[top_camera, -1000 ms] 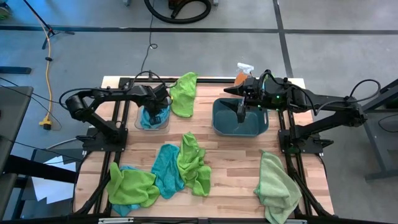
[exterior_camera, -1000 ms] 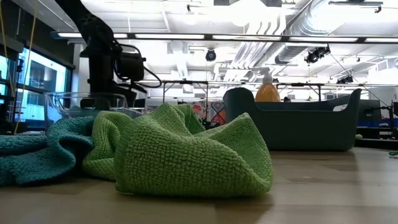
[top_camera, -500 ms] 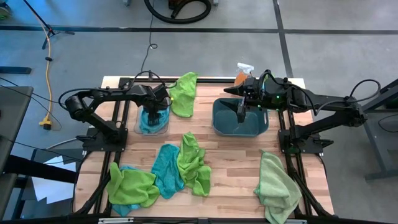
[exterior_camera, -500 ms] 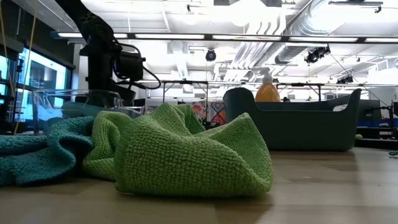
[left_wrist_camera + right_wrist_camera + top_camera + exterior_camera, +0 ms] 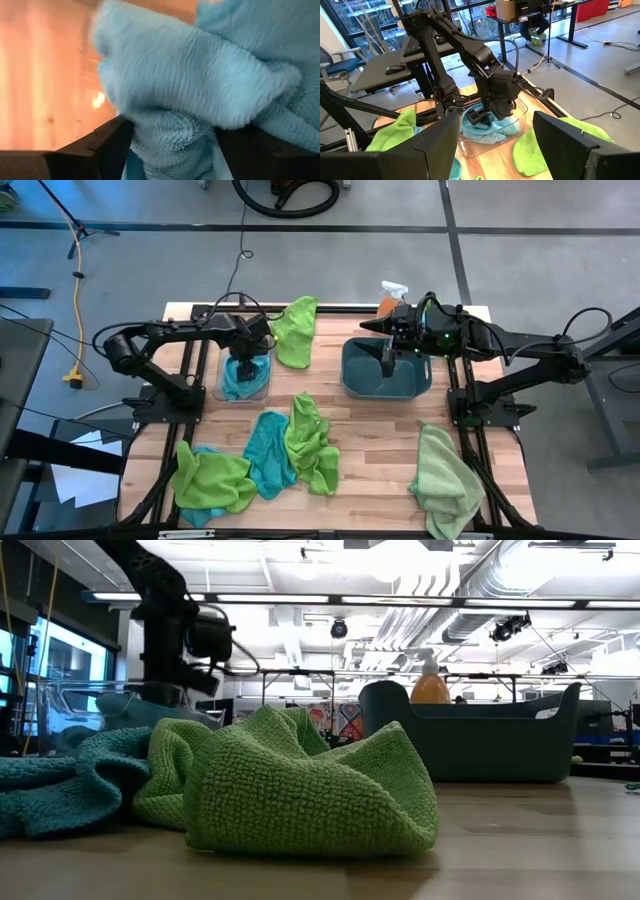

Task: Sort microfiber towel by color & place in baskets
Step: Put the blue microfiber towel into the transparent bin

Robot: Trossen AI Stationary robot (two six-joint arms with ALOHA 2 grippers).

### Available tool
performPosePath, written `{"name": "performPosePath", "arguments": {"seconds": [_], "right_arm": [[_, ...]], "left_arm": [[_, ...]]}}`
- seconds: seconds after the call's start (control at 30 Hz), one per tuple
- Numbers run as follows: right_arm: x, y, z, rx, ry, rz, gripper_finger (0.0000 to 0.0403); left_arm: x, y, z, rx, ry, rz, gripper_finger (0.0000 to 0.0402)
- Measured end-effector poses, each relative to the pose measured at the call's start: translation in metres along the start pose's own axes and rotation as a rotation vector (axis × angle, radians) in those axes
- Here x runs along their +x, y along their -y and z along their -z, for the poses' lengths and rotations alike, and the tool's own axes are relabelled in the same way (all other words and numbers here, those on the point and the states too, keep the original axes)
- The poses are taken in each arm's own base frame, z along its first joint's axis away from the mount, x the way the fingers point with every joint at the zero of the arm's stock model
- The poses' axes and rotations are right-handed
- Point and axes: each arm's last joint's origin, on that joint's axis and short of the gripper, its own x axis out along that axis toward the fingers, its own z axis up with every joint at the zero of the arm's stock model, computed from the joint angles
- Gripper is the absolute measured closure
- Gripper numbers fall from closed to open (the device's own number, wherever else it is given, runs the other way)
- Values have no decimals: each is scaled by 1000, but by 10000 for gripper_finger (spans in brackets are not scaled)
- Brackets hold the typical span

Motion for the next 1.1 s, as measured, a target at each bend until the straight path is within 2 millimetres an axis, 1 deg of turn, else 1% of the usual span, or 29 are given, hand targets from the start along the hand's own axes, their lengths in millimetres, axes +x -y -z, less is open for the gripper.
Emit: {"name": "performPosePath", "arguments": {"seconds": [0.23, 0.47, 0.6, 0.77, 0.9, 1.0, 1.1], "right_arm": [[0, 0, 0, 0, 0, 0, 151], [0, 0, 0, -11, 0, 0, 151], [0, 0, 0, -9, 0, 0, 151], [0, 0, 0, -35, 0, 0, 151], [0, 0, 0, -60, 0, 0, 151], [0, 0, 0, -66, 0, 0, 151], [0, 0, 0, -86, 0, 0, 151]], "left_arm": [[-27, -7, -9, -1, 77, -44, 135], [-53, -10, -7, 2, 45, -109, 135], [-73, -10, -4, -37, 97, -132, 135], [-110, -8, 7, -96, 244, -171, 135], [-147, -3, 18, -169, 421, -176, 135], [-172, 4, 27, -221, 566, -142, 135], [-193, 15, 33, -237, 729, -65, 135]]}}
